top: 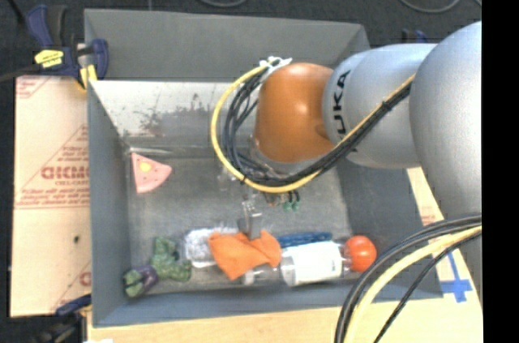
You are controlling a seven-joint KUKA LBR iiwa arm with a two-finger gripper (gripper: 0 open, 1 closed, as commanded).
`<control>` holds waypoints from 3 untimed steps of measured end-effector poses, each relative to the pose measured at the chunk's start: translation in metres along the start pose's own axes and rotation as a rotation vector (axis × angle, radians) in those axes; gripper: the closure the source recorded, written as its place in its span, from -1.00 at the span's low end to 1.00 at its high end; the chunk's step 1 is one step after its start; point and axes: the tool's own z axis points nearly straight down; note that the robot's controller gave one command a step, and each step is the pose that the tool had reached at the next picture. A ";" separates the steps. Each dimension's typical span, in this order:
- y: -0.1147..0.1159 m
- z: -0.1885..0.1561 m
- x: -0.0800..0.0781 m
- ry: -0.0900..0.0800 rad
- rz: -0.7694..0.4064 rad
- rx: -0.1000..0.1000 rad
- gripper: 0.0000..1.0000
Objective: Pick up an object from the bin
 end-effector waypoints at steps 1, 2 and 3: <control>-0.008 0.009 0.019 -0.016 -0.181 -0.002 -1.00; -0.011 0.014 0.037 -0.016 -0.110 -0.002 -1.00; -0.008 0.006 0.063 -0.022 -0.146 -0.002 -1.00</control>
Offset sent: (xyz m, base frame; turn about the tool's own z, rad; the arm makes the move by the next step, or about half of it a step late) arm -0.0660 -0.0256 -0.0252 -0.3077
